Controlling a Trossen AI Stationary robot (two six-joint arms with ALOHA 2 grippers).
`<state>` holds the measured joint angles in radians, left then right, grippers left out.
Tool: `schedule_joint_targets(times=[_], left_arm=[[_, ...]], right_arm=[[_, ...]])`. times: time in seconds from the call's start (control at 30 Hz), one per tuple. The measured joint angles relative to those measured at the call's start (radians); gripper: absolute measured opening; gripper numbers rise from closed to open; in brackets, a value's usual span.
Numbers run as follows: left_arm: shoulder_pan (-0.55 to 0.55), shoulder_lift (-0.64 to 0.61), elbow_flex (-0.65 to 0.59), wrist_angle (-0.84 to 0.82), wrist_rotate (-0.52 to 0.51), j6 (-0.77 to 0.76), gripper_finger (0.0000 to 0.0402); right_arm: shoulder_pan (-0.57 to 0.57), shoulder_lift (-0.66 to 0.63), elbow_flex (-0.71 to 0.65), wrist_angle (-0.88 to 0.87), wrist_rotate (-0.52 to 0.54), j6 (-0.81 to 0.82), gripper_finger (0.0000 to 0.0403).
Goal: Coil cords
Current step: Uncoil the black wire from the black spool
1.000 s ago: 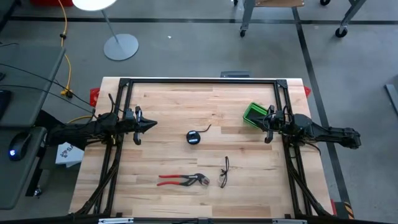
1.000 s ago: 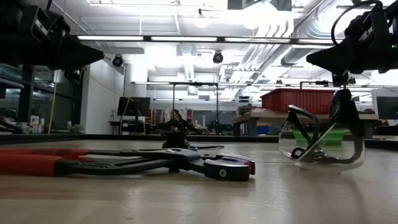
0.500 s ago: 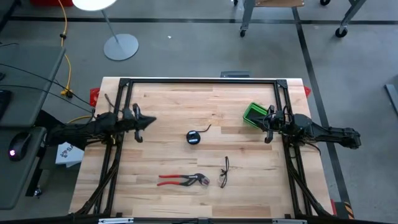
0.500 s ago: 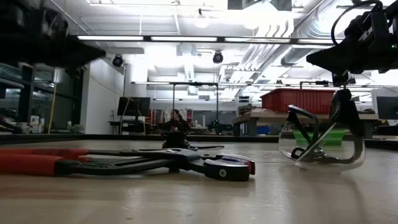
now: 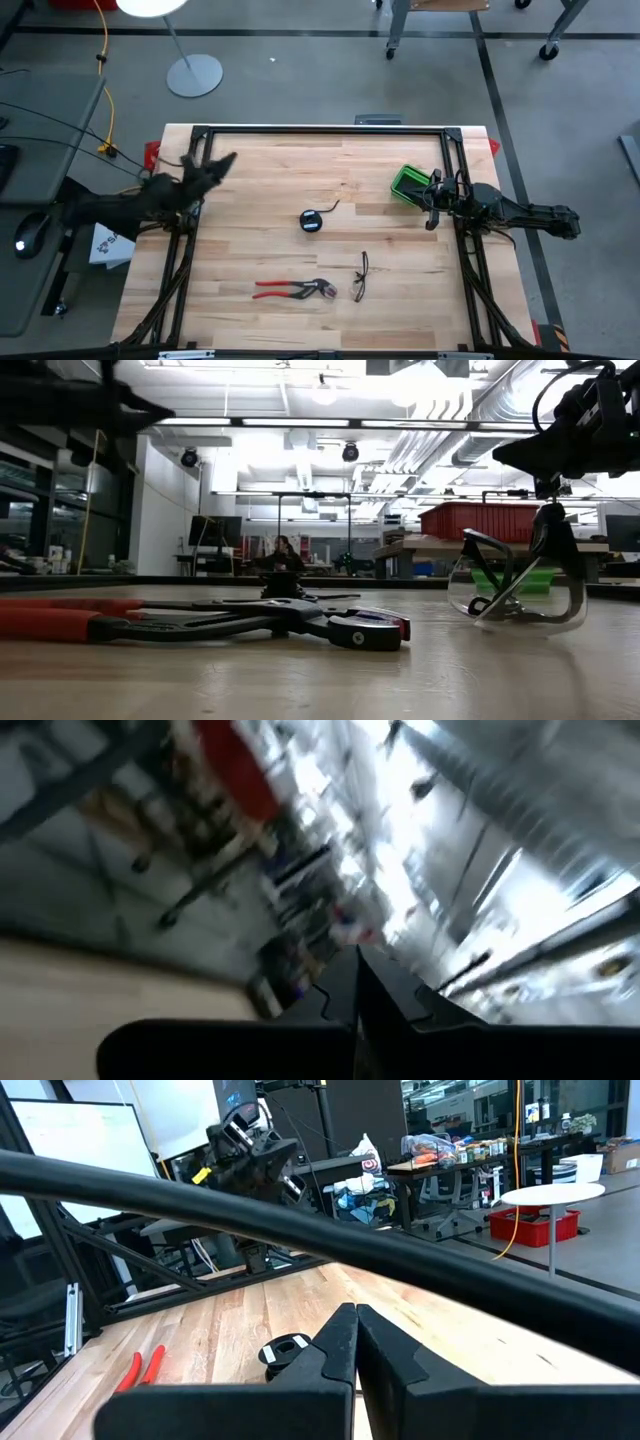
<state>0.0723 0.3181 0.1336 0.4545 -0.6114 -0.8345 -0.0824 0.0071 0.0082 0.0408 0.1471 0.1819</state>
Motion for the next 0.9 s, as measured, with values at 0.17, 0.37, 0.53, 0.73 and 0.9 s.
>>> schedule_joint_targets(times=[0.17,0.37,0.53,0.73,0.9], left_arm=[[0.0,0.273,0.133,0.013,0.112,0.055,0.0001],[0.026,0.635,0.367,0.034,0.189,0.202,0.0001],[0.071,0.842,0.545,0.166,0.105,0.27,0.0001],[0.099,0.946,0.674,0.12,0.41,0.266,0.0001],[0.1,0.97,0.822,-0.455,0.772,0.205,0.0001]], right_arm=[[0.0,0.0,0.0,0.0,0.0,0.0,0.0],[0.0,0.0,0.0,0.0,0.0,0.0,0.0],[0.0,0.0,0.0,0.0,0.0,0.0,0.0],[-0.003,0.007,0.0,0.246,0.043,0.185,0.0],[-0.004,0.013,0.017,0.435,0.158,0.531,0.0]])
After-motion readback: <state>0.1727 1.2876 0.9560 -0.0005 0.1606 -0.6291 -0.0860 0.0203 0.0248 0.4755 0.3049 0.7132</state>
